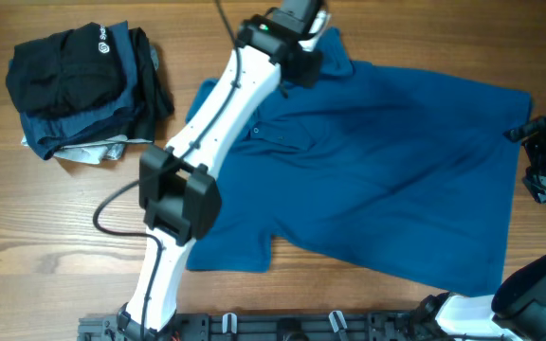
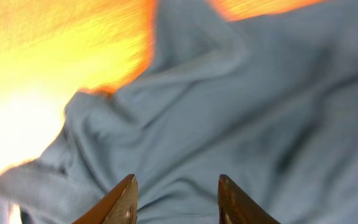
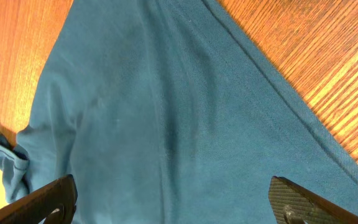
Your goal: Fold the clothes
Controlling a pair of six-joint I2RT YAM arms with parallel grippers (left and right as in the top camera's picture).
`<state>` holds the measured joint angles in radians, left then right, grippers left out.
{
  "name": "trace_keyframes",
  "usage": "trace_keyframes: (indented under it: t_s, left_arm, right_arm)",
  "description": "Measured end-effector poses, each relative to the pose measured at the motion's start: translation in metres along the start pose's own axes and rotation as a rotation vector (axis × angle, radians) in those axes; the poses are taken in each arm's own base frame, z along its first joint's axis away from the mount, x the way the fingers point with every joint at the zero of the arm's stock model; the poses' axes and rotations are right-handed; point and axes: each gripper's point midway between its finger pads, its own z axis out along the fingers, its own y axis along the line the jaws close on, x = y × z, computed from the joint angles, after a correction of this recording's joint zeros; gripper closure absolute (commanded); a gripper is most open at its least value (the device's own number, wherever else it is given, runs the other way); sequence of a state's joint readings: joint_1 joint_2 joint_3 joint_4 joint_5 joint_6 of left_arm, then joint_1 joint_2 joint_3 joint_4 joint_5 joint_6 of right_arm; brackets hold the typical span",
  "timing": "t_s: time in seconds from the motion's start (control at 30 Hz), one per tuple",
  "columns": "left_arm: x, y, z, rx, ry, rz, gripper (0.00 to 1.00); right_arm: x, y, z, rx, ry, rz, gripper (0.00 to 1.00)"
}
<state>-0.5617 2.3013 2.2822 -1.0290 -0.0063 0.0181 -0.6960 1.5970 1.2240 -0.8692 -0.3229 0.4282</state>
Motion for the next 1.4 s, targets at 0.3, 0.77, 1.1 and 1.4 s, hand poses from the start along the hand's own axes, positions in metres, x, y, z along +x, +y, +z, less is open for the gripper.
trace_keyframes:
  t_s: [0.3,0.77,1.1,1.4]
  left_arm:
    - [0.007,-0.028,0.056,-0.117,0.018,0.48,0.47]
    - [-0.025,0.007,0.109,-0.262,-0.096,0.68,0.49]
    - [-0.004,0.001,0.137,-0.206,-0.045,0.724,0.56]
    - [-0.009,-0.007,0.153,-0.176,-0.099,0.714,0.83]
  right_arm:
    - [0.0,0.0,0.0,0.0,0.0,0.0,0.01]
    - [0.0,0.0,0.0,0.0,-0.001,0.0,0.0]
    - [-0.001,0.0,0.0,-0.001,-0.002,-0.001,0.01]
    - [-0.001,0.0,0.0,-0.001,-0.002,-0.001,0.01]
